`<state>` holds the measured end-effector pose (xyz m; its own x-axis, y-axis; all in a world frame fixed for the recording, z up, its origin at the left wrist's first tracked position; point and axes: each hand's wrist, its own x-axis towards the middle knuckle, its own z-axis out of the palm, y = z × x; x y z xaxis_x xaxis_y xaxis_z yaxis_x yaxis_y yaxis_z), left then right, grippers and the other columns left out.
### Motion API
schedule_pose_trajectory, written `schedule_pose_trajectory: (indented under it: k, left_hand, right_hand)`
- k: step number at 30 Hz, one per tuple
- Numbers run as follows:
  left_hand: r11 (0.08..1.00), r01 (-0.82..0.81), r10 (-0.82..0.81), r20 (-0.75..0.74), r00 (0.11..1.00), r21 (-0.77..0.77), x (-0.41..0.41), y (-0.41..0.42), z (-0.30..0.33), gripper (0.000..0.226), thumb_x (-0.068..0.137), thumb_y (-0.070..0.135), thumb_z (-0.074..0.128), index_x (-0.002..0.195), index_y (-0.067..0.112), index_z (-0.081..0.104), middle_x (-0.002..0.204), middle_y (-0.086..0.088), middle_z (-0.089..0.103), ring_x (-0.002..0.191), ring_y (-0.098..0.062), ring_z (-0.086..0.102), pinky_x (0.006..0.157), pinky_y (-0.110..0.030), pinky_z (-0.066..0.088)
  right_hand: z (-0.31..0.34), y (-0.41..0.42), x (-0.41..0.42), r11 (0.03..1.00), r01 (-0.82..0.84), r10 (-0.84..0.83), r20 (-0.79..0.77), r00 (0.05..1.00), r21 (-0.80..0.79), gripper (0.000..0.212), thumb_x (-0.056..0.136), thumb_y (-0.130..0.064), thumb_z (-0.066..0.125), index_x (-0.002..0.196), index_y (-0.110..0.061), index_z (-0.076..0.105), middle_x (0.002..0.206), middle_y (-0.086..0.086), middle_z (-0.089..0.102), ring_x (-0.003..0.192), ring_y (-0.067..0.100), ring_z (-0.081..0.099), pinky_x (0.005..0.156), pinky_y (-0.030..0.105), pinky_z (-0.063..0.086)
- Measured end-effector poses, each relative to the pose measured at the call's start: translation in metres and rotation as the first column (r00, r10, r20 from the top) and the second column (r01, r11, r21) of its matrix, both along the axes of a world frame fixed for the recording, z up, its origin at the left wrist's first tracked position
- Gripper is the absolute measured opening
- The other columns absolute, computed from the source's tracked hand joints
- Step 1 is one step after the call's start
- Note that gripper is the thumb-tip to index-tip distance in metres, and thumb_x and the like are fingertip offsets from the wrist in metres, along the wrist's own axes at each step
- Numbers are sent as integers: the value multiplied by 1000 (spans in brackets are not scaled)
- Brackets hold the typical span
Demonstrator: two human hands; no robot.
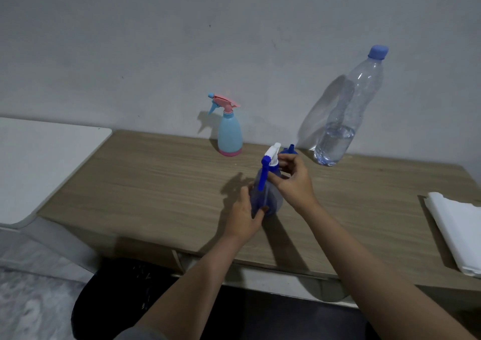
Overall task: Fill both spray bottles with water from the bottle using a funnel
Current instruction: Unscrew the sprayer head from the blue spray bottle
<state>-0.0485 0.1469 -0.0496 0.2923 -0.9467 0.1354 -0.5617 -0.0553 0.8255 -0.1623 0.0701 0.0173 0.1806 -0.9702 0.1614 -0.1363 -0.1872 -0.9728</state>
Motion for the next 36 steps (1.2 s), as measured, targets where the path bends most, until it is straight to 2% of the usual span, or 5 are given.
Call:
schedule_pose_trajectory:
  k: [8,11,18,26,36]
  left_hand:
    - [999,38,-38,31,999,-10,0,3,5,46,88,20,64,126,16,38,98,12,55,65,11,50,57,-2,41]
    - [999,47,-47,24,999,1,1,3,4,46,88,20,63,126,17,37,95,7,61,63,6,54,54,-5,43]
    - [999,51,-51,27,998,-4,5,1,1,48,87,24,64,126,19,37,108,2,62,82,-6,58,55,-6,41]
    - [998,65,-65,28,998,-10,6,-1,-2,45,87,22,63,124,20,37,110,1,61,83,-4,56,58,-9,41]
    - [994,89,-89,-11,996,-61,8,-1,-4,49,87,21,63,129,17,38,117,-2,61,98,-16,62,71,-22,47]
  right_hand:
    - [3,3,-2,997,-74,73,-42,996,-25,32,80,-1,70,108,-15,62,101,-6,65,101,12,61,91,31,51]
    - [5,3,1,1000,-11,11,17,1000,2,41,72,0,78,105,-11,56,98,-4,61,93,8,60,83,24,51]
    - [6,-3,-4,994,-101,97,-72,993,-47,31,80,1,69,96,-24,65,99,-4,68,101,15,63,91,38,52]
    - [14,1,-3,989,-149,147,-59,987,-21,38,86,5,61,105,-27,62,104,-10,65,103,5,60,92,23,48]
    - [8,-6,-2,1000,8,-8,-46,999,-15,38,63,-19,88,91,-15,61,100,7,68,94,19,64,77,26,50]
